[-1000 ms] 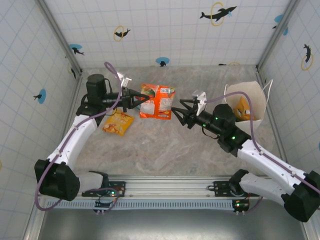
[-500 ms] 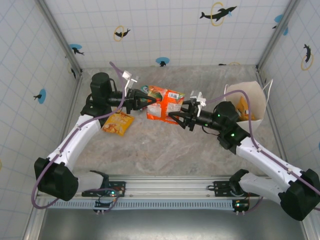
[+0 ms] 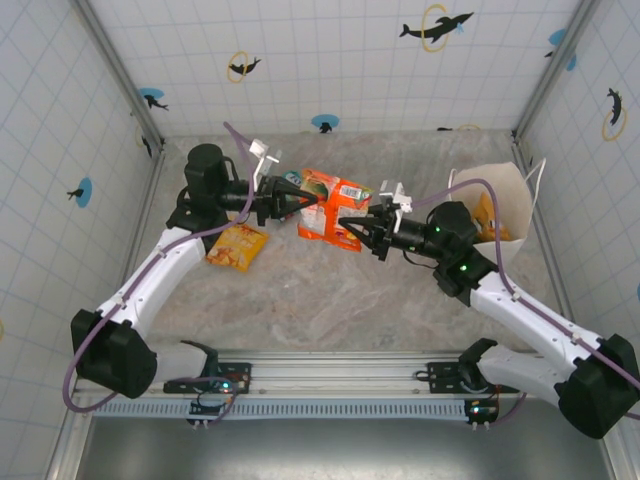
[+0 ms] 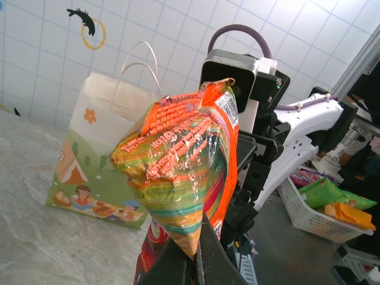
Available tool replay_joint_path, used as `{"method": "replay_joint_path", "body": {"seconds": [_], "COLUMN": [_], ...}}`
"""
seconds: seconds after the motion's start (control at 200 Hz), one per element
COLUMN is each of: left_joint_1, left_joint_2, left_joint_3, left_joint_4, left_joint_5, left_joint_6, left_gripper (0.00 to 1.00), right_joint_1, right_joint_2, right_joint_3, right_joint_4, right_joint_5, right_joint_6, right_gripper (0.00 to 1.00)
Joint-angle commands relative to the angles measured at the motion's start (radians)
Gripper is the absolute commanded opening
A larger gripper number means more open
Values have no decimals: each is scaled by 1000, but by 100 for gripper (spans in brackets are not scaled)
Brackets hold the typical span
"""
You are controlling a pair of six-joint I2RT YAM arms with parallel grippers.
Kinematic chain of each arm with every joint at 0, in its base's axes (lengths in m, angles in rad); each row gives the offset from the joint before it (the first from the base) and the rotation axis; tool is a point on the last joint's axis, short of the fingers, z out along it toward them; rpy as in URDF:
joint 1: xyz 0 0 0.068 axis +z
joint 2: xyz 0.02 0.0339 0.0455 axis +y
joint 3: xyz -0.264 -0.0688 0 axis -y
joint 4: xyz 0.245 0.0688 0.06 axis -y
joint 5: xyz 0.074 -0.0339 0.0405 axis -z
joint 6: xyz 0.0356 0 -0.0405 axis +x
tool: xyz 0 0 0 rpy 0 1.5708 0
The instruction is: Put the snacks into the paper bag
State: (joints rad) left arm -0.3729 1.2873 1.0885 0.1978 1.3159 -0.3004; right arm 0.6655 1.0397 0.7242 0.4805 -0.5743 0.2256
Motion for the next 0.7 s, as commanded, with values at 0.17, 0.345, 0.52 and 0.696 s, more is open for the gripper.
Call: {"method": "replay_joint_path", "body": {"seconds": [0.17,0.345,0.52,0.696], "left_joint_1": [-6,-6,-6,-6], "left_joint_2": [8,-22,-9,25], "left_joint_3": [23,-16,-48,-59], "left_joint_4": [19,-40,-80,-97], "left_joint_5": [-116,-380,-595,-652], "left_joint_6": [17,22,8,-25], "left_gripper": [42,69,72,72], "right_joint_1": [-12,-58,-160,-270], "right_joint_2": [-98,-164,-186,-166], "right_joint_3": [-23,21,136,268], "right_joint_4": [44,-32,-123,-187], "right_joint_5": [133,304,351,409], "right_joint_6": [-49,-81,-118,-135], "right_gripper": [11,11,12,12]}}
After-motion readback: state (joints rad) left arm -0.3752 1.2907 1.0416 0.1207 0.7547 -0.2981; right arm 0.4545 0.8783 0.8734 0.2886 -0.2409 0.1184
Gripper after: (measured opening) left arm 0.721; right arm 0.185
